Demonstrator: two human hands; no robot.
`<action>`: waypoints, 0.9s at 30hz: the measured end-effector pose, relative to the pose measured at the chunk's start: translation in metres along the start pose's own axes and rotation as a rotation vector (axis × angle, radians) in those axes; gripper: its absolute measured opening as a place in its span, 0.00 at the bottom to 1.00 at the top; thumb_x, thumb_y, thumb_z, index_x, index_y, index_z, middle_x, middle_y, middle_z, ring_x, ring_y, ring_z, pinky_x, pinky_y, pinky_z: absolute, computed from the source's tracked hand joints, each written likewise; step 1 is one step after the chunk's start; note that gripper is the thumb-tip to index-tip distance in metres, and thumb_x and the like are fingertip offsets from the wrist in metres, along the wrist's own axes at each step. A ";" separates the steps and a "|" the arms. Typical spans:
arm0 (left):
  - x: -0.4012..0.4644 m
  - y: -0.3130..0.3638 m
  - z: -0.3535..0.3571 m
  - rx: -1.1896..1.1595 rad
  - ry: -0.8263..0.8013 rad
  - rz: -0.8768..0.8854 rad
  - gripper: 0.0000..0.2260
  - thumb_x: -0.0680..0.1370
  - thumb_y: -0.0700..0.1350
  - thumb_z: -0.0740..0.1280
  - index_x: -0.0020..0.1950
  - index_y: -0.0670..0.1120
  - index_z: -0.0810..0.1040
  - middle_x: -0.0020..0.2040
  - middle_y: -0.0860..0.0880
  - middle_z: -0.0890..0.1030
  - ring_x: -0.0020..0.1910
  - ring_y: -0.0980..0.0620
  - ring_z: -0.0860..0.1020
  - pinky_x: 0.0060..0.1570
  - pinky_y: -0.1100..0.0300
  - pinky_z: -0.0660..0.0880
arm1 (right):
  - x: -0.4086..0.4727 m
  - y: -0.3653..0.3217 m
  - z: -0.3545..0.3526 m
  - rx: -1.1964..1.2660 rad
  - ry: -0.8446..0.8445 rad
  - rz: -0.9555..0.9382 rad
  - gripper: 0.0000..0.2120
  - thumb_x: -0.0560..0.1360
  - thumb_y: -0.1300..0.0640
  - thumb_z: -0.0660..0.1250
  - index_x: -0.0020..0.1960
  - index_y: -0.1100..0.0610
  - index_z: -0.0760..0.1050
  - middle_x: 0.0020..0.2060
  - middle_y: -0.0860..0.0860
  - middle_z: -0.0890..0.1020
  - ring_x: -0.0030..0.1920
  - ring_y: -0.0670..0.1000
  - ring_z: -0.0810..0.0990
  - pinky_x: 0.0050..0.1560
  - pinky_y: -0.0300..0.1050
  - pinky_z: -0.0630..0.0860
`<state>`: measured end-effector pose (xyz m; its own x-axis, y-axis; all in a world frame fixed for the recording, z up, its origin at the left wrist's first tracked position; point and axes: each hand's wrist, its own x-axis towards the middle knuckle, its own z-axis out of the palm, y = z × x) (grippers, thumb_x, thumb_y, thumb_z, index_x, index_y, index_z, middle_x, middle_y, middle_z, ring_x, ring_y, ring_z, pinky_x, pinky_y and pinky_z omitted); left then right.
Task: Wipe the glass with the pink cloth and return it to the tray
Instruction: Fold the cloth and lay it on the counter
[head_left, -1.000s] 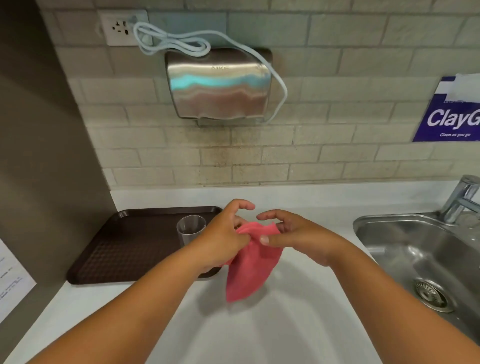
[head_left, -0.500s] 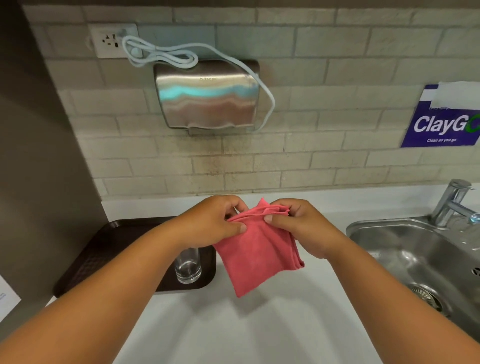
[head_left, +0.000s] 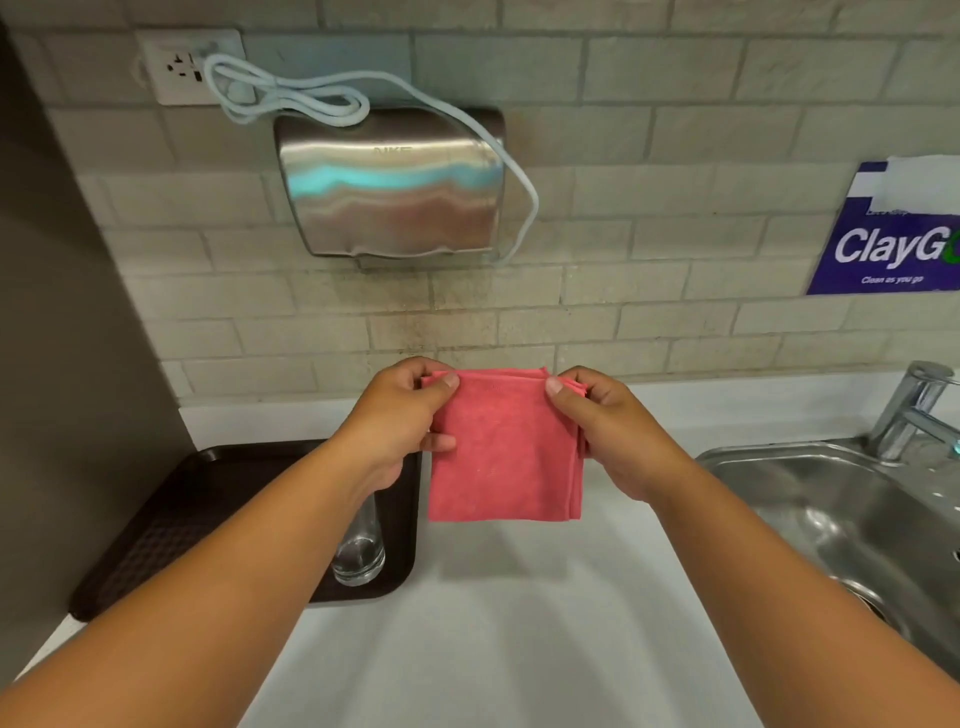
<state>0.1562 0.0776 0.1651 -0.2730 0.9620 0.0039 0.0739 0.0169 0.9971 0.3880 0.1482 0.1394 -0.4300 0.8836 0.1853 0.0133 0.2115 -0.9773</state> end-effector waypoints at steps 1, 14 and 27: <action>0.005 -0.003 0.004 0.010 0.039 -0.013 0.06 0.86 0.46 0.69 0.54 0.46 0.83 0.52 0.46 0.80 0.45 0.49 0.80 0.30 0.62 0.83 | 0.005 0.003 -0.001 0.000 0.010 0.013 0.13 0.77 0.42 0.69 0.44 0.51 0.79 0.37 0.47 0.79 0.37 0.48 0.76 0.41 0.47 0.75; 0.094 -0.096 0.048 0.197 0.221 -0.341 0.04 0.84 0.45 0.70 0.55 0.45 0.83 0.54 0.45 0.81 0.41 0.49 0.81 0.36 0.53 0.87 | 0.072 0.115 -0.013 -0.109 0.018 0.347 0.17 0.78 0.46 0.69 0.49 0.63 0.78 0.38 0.52 0.79 0.38 0.52 0.77 0.41 0.50 0.74; 0.200 -0.188 0.061 0.631 0.372 -0.340 0.08 0.81 0.40 0.65 0.53 0.45 0.84 0.53 0.43 0.87 0.47 0.42 0.84 0.41 0.55 0.81 | 0.168 0.215 0.000 -0.731 0.064 0.386 0.11 0.79 0.45 0.66 0.43 0.50 0.78 0.40 0.47 0.81 0.49 0.55 0.82 0.45 0.46 0.71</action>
<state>0.1464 0.2839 -0.0261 -0.6711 0.7248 -0.1559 0.4265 0.5494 0.7185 0.3188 0.3419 -0.0394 -0.2230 0.9671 -0.1222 0.7424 0.0873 -0.6642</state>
